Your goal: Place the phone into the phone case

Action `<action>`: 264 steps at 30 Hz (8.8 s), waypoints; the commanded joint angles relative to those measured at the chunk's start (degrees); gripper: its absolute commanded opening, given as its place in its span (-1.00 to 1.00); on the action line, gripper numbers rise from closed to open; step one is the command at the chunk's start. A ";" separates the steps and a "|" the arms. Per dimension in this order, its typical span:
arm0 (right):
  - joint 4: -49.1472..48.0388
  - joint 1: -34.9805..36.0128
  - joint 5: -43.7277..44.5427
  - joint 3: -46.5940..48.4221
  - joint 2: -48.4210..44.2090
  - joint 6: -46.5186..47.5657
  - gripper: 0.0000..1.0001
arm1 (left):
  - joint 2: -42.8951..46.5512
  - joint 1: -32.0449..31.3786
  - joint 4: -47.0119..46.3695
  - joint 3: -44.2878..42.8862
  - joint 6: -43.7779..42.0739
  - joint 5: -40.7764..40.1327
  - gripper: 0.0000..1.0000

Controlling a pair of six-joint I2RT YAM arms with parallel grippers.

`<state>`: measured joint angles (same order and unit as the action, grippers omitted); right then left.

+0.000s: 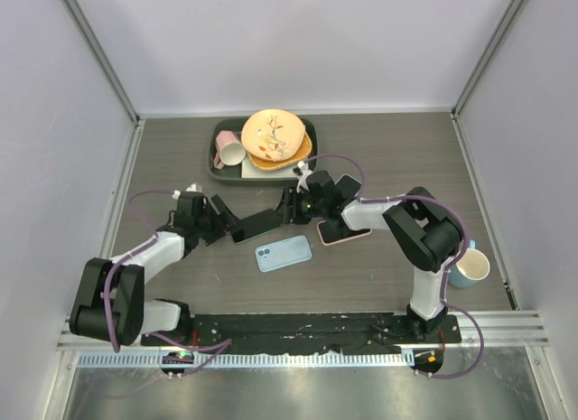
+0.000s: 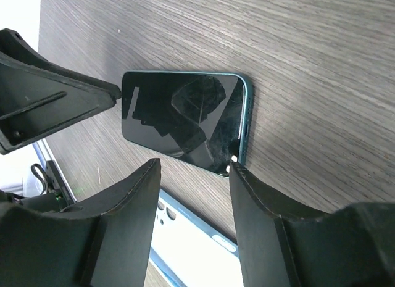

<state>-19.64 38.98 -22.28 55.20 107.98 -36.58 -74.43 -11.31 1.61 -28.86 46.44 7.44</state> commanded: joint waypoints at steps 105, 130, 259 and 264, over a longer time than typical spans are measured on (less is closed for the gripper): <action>-5.26 -8.92 -15.69 -5.37 -19.64 -4.21 -0.98 | 21.96 -6.44 -1.81 -3.04 -4.86 13.92 0.24; 11.90 -21.76 -7.86 -7.65 -29.94 -0.60 -0.98 | -2.73 -27.62 22.74 -13.50 -6.97 -15.09 -0.06; 2.50 -9.19 -18.24 -10.81 -4.01 -3.32 -0.98 | -3.26 -3.80 -19.02 1.18 0.68 22.80 0.27; -0.05 -8.31 -17.88 -11.87 -2.96 -4.90 -0.98 | -5.45 -5.83 -15.32 -0.05 -0.46 20.33 0.23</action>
<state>-20.29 28.27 -44.38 44.34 102.67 -43.64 -78.56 -15.94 -15.16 -26.46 47.09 29.67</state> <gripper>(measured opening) 0.139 0.617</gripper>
